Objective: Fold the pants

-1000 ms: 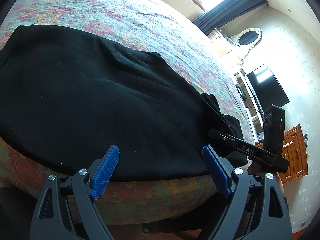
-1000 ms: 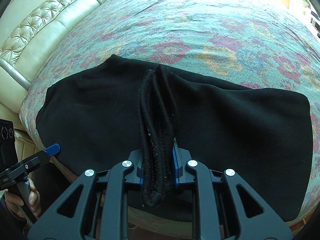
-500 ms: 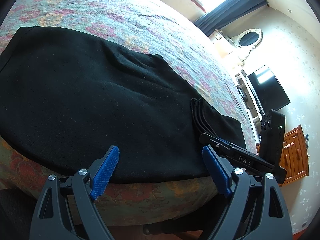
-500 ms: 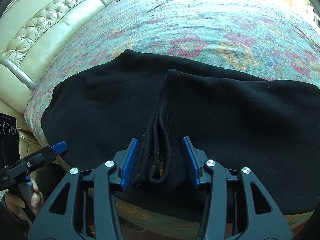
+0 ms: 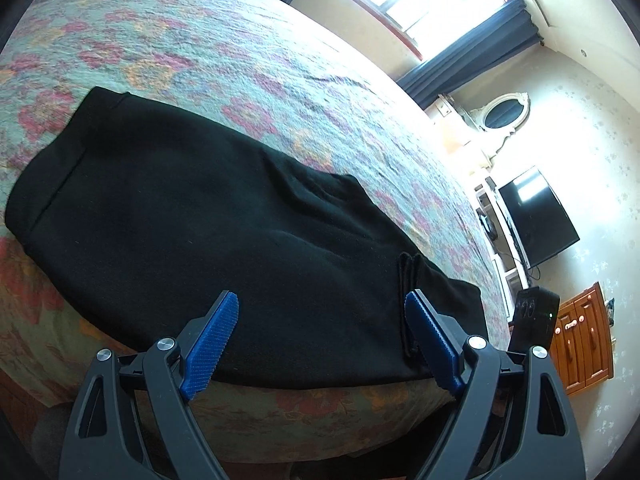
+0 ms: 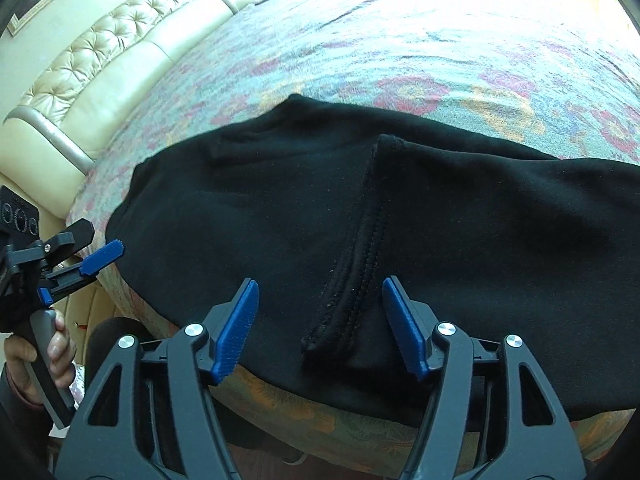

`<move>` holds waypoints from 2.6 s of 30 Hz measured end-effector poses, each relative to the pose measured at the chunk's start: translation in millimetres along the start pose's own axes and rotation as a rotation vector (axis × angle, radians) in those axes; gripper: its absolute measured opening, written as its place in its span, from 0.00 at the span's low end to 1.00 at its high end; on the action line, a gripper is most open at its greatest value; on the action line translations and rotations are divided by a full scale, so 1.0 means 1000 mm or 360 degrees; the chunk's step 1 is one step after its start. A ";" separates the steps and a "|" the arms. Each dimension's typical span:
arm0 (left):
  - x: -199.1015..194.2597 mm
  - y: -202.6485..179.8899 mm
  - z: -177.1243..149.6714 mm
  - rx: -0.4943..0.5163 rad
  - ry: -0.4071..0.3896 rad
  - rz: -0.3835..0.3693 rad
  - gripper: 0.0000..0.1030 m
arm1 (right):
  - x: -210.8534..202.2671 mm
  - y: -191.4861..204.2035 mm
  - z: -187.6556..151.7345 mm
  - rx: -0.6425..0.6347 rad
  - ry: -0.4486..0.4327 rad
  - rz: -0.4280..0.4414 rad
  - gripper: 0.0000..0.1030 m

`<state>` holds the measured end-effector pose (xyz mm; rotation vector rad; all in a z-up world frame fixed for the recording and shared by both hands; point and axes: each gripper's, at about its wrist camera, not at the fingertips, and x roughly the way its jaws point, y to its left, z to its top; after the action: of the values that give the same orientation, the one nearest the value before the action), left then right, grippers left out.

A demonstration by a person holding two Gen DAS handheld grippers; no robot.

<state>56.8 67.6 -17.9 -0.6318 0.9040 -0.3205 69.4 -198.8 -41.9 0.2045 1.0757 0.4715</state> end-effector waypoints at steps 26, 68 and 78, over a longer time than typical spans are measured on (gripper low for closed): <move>-0.013 0.183 0.092 -0.0229 0.0330 -0.0304 0.82 | -0.015 0.005 -0.026 0.0119 -0.0040 0.0074 0.63; -0.028 0.023 0.119 -0.0039 0.0179 -0.0511 0.14 | -0.064 -0.029 -0.044 0.0252 -0.0182 0.0079 0.69; 0.029 -0.092 0.085 0.0258 0.0303 -0.0533 0.15 | -0.091 -0.052 -0.057 0.0380 -0.0278 0.0091 0.69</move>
<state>143.1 12.9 60.4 -0.6081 0.9416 -0.7575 -2.1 -290.5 -15.8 0.4797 0.9547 0.3681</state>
